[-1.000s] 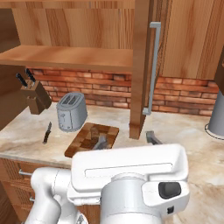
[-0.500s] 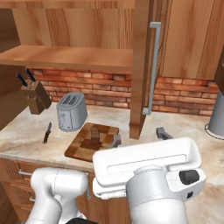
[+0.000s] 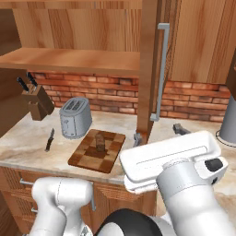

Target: Pick the bread, place it on the cutting board, pick the jam, place it on the counter, and close the cabinet.

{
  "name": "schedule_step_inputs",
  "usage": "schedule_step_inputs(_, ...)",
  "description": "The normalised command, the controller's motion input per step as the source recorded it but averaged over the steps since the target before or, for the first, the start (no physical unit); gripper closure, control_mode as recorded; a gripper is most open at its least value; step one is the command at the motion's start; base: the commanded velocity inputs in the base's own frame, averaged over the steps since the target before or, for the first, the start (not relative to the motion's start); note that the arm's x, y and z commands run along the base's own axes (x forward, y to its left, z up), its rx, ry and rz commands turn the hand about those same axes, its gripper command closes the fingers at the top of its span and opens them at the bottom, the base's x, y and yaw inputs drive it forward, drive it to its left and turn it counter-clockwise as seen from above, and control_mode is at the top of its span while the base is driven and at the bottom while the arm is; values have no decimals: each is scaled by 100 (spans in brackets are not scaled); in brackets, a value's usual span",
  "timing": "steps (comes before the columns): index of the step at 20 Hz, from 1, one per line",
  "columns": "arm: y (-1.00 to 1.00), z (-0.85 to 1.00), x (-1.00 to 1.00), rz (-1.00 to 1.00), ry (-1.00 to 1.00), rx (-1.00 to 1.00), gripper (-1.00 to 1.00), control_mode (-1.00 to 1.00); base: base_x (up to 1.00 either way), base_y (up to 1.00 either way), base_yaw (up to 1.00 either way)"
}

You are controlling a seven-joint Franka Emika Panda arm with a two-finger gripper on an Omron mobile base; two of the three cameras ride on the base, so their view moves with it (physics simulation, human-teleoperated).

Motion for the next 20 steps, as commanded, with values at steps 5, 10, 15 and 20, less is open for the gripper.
schedule_step_inputs(5, -19, -5, 38, 11, -4, 0, -100, -100, 0, 0, 0)
schedule_step_inputs(10, -18, -5, 37, 13, -4, 0, -100, -100, 0, 0, 0)
schedule_step_inputs(15, -15, -5, 33, 13, -4, 0, -100, -100, 0, 0, 0)
schedule_step_inputs(20, -14, -4, 31, 13, -4, 0, -100, -100, 0, 0, 0)
